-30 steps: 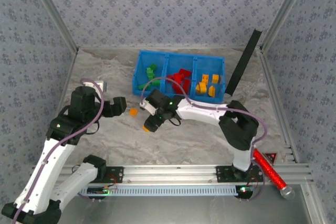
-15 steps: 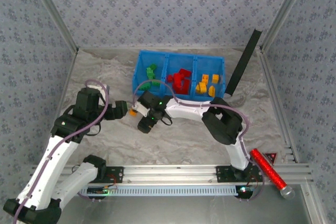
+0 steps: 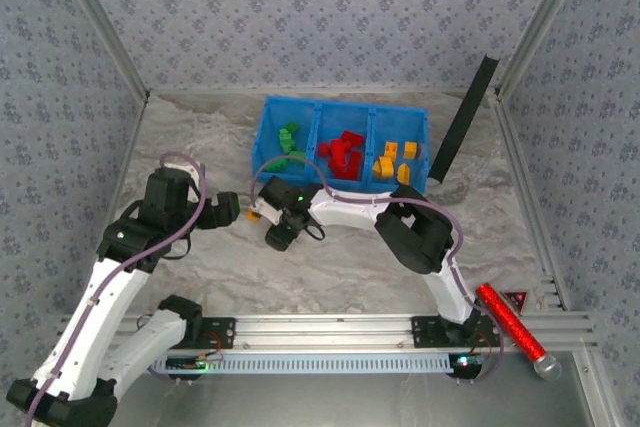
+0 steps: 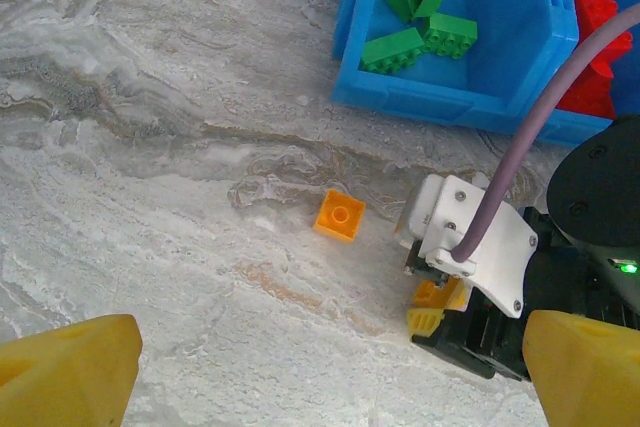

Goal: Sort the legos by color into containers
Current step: Pick up the lego from the bottom-center of the table, then place the lego in the container.

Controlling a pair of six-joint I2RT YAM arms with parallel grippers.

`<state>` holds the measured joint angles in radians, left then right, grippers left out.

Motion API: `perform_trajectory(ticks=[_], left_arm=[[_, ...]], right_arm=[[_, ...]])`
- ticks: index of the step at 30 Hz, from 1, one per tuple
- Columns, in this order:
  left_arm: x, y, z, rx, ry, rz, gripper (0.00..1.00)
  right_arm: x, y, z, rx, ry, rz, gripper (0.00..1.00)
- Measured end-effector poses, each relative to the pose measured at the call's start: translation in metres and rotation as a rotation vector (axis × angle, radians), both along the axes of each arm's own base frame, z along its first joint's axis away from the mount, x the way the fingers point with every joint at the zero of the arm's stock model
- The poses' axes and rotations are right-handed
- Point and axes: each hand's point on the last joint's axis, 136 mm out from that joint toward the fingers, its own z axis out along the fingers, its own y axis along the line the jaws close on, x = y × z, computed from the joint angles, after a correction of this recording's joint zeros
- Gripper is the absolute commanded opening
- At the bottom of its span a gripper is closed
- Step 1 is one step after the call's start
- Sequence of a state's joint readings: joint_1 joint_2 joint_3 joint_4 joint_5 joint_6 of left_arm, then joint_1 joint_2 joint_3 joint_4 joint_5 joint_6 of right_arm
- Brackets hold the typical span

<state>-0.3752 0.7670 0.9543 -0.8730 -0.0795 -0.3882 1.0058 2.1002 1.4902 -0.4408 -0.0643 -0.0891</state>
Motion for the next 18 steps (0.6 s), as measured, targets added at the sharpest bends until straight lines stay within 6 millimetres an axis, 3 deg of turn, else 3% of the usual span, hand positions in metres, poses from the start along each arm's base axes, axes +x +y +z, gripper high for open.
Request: perform_trajectory(ticks=[7,11,14,18], left_arm=[[0.004,0.003,-0.003,0.018,0.019,0.023,0.97],[0.008,0.004,0.003,0.025,0.010,0.039,0.97],[0.010,0.004,0.008,0.022,-0.002,0.042,0.97],[0.020,0.001,0.013,0.030,0.007,0.044,0.97]], right_arm=[[0.011,-0.009,0.000,-0.006,-0.014,-0.017,0.41],[0.025,-0.042,0.006,-0.015,0.013,-0.077,0.38],[0.049,-0.077,0.029,0.011,0.009,-0.172,0.35],[0.085,-0.127,0.084,0.107,-0.047,-0.330,0.32]])
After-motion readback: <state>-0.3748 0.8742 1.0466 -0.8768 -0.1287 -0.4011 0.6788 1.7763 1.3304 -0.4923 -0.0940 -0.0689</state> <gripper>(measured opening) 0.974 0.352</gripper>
